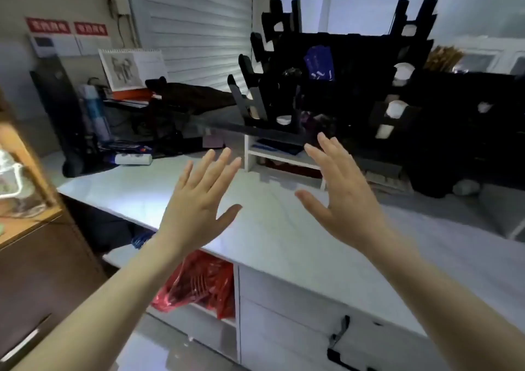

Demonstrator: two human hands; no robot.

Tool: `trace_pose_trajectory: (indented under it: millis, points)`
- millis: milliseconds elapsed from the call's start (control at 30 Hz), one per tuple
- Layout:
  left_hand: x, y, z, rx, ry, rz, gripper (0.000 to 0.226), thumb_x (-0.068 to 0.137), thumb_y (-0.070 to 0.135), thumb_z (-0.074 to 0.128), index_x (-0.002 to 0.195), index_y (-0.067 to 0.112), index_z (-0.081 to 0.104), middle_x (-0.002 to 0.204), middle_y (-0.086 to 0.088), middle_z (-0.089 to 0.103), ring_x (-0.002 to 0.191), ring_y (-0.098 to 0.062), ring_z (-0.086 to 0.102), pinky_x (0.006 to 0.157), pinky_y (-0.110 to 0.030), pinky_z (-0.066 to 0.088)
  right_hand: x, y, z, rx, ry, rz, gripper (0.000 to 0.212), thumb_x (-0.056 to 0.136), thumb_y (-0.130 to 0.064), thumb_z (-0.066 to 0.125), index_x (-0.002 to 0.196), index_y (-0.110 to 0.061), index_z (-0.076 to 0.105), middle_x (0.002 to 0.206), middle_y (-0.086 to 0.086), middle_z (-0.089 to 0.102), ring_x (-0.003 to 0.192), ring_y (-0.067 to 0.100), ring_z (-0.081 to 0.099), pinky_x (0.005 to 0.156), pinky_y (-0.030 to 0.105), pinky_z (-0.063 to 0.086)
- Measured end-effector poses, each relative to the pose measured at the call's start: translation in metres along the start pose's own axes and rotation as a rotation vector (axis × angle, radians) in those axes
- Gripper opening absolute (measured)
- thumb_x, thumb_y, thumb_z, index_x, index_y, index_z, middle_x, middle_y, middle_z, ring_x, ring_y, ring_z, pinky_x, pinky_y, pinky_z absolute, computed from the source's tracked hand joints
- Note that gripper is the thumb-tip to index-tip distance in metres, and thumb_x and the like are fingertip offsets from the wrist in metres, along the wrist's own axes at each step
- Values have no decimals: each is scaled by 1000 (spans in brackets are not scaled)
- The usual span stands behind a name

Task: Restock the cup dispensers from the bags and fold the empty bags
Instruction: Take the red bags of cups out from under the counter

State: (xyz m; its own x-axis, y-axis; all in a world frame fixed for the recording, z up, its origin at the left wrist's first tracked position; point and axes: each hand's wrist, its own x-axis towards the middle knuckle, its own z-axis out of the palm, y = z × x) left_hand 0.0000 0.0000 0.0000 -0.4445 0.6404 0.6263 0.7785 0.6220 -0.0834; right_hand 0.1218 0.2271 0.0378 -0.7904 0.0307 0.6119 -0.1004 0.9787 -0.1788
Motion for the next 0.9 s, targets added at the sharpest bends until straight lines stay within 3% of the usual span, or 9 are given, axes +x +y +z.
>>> trace_pose_trajectory:
  millis: [133, 267, 433, 667, 900]
  points:
    - [-39, -64, 5, -40, -28, -51, 64, 87, 42, 44, 141, 8, 42, 149, -13, 35, 137, -35, 34, 107, -57, 32, 14, -43, 59, 22, -53, 8, 68, 90, -45, 53, 147, -17, 29, 156, 4, 25, 145, 20, 16, 116, 38, 16]
    - [-79, -126, 13, -52, -92, -40, 65, 86, 41, 43, 140, 5, 43, 148, -15, 37, 135, -38, 36, 107, -57, 32, 20, -87, 129, 48, -123, 78, 66, 91, -42, 54, 147, -17, 30, 156, 3, 23, 146, 19, 14, 118, 39, 15]
    - [-127, -179, 29, -112, -253, -93, 67, 87, 44, 40, 144, 9, 38, 151, -11, 33, 140, -33, 30, 112, -53, 25, 11, -137, 197, 107, -245, 132, 66, 90, -36, 60, 146, -13, 33, 154, 8, 28, 145, 25, 19, 118, 44, 17]
    - [-180, -200, 43, -114, -353, -42, 63, 88, 40, 42, 143, 9, 40, 150, -11, 36, 138, -30, 34, 111, -51, 24, -8, -166, 231, 143, -333, 161, 62, 92, -34, 57, 145, -13, 34, 155, 6, 28, 145, 23, 16, 117, 43, 18]
    - [-222, -199, 77, -174, -465, -10, 61, 87, 25, 62, 142, 9, 41, 149, -11, 38, 139, -30, 33, 113, -53, 25, -59, -181, 266, 167, -368, 270, 58, 91, -29, 58, 143, -12, 38, 152, 6, 32, 144, 23, 21, 117, 37, 17]
